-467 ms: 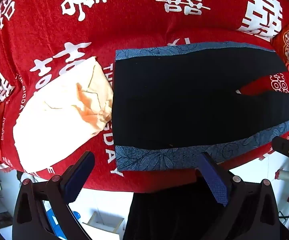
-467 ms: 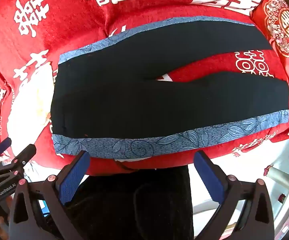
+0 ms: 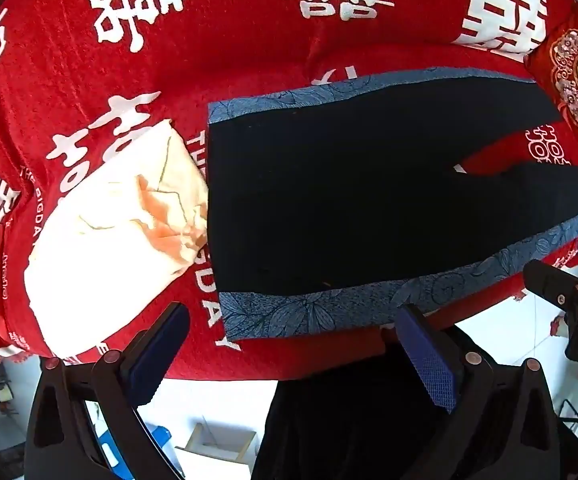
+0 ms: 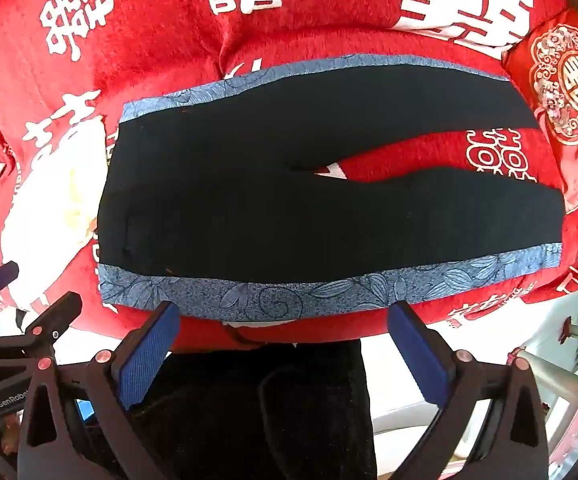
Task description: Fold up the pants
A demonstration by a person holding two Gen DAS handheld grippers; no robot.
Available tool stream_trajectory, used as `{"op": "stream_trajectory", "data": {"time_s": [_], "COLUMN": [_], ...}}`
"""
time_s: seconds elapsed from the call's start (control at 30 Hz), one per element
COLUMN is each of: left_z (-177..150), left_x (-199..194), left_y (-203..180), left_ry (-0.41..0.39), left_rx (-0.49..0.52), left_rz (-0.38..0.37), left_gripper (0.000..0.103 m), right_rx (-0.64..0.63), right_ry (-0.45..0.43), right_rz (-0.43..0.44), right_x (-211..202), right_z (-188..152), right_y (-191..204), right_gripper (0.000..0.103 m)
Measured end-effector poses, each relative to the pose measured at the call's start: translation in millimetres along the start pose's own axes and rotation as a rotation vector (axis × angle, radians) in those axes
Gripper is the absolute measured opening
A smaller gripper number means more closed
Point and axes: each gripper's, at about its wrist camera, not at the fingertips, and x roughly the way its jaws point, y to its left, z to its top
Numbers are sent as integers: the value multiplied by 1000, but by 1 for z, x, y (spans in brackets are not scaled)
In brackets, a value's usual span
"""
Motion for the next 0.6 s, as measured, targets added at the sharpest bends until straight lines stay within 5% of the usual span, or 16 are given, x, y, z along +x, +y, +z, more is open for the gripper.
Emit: {"op": "stream_trajectory", "data": {"time_s": [0.6], "left_z": [5], "left_x": [-4], "left_y": [3], "left_ry": [-12], "left_rx": [15], "left_rz": [-29], "left_gripper": [103], "right_rx": [11], "right_ry": [-21], "right_rz": [-40], "right_x": [-7], "right_z": [-1], "right_y": [2], "right_gripper": [103]}}
